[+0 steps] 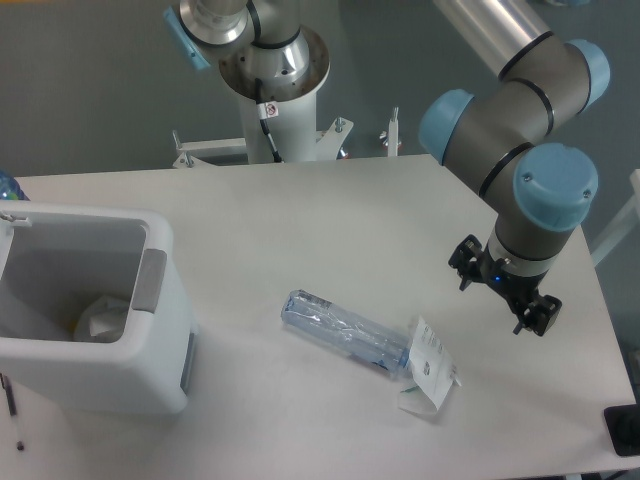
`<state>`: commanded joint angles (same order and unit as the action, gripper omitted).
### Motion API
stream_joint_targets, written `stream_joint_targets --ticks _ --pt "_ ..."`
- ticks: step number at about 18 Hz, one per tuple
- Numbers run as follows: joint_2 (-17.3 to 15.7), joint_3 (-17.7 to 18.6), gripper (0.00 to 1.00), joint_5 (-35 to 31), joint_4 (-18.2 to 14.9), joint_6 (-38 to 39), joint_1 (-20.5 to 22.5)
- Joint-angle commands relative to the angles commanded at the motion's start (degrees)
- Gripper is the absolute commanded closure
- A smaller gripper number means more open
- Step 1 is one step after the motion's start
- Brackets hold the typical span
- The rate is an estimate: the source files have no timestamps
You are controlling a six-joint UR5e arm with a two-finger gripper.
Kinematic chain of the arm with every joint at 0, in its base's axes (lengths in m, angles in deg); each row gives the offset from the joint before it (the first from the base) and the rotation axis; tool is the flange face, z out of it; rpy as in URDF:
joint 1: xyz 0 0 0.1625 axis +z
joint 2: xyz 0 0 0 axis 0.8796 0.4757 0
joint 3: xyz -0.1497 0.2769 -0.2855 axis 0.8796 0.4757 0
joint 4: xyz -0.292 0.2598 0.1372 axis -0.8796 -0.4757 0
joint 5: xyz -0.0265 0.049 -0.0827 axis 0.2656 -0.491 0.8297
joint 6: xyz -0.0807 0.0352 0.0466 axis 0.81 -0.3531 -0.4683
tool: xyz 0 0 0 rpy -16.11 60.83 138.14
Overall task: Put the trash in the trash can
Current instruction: 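Move the gripper down toward the crumpled white paper beside the bottle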
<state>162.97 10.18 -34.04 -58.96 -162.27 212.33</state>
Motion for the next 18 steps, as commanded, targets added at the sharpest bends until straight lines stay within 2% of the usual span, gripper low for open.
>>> stream_joint_targets --ticks 4,13,15,18 --pt "0.0 0.2 0.00 0.0 0.4 0.2 -0.1" --pt "0.7 0.4 0.00 0.8 0.4 7.0 -0.3" --pt "0.6 1.3 0.00 1.1 2.4 8.4 -0.4" --pt "0.1 5.1 0.00 3.2 8.2 10.9 -0.4"
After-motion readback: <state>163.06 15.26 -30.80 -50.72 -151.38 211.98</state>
